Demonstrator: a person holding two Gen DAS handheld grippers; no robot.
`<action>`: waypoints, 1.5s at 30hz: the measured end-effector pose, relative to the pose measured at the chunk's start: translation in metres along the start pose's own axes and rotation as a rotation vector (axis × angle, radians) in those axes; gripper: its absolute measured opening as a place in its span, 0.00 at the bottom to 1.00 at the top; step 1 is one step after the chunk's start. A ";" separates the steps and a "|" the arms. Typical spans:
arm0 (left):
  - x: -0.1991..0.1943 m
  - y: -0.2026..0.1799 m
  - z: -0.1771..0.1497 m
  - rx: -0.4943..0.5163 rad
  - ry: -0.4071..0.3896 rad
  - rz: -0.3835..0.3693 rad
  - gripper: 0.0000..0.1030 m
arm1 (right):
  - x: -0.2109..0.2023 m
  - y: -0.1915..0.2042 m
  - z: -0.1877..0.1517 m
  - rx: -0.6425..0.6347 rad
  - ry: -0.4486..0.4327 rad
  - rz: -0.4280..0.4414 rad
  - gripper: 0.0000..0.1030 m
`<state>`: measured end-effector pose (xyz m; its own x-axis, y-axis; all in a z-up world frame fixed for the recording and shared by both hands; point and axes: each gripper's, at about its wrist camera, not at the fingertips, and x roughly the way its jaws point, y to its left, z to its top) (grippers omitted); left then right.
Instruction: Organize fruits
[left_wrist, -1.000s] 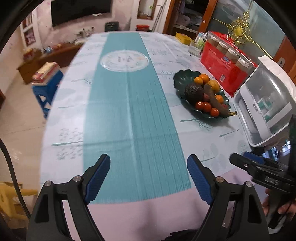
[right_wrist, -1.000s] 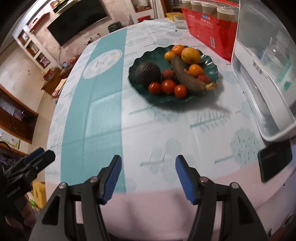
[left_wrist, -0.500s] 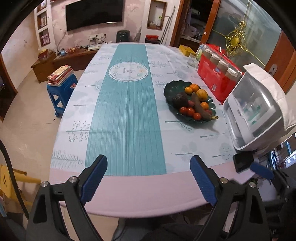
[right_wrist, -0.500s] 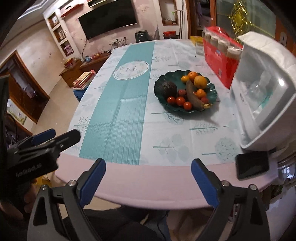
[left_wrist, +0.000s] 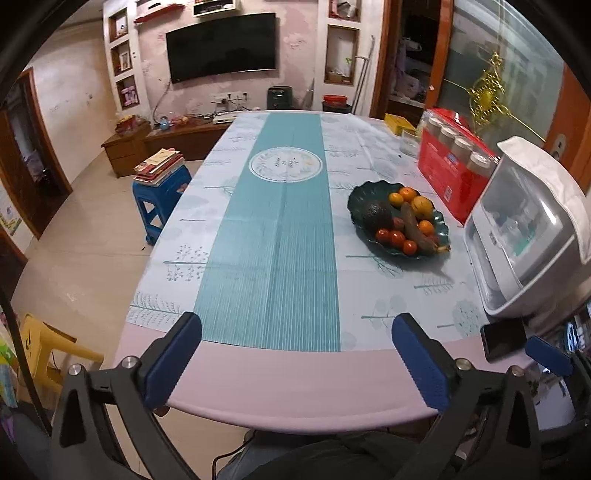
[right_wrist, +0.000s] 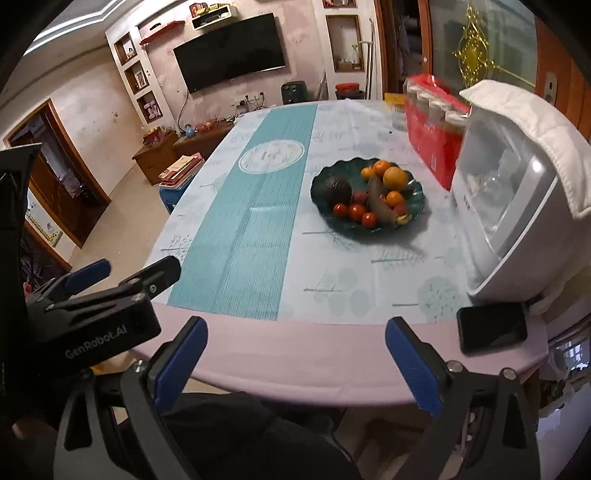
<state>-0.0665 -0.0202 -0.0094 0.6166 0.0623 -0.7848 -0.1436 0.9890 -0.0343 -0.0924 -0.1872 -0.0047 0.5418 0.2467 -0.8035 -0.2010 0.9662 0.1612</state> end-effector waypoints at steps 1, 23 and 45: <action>0.002 -0.001 0.001 -0.001 0.000 0.002 0.99 | 0.000 -0.001 0.001 -0.002 0.000 -0.002 1.00; 0.025 -0.018 0.022 0.031 0.011 0.065 0.99 | 0.024 -0.019 0.021 0.018 0.022 0.003 1.00; 0.032 -0.024 0.030 0.042 0.006 0.051 0.99 | 0.038 -0.020 0.031 0.005 0.043 0.002 1.00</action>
<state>-0.0202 -0.0379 -0.0155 0.6042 0.1125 -0.7888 -0.1424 0.9893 0.0320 -0.0426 -0.1947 -0.0210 0.5055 0.2456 -0.8271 -0.1985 0.9660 0.1656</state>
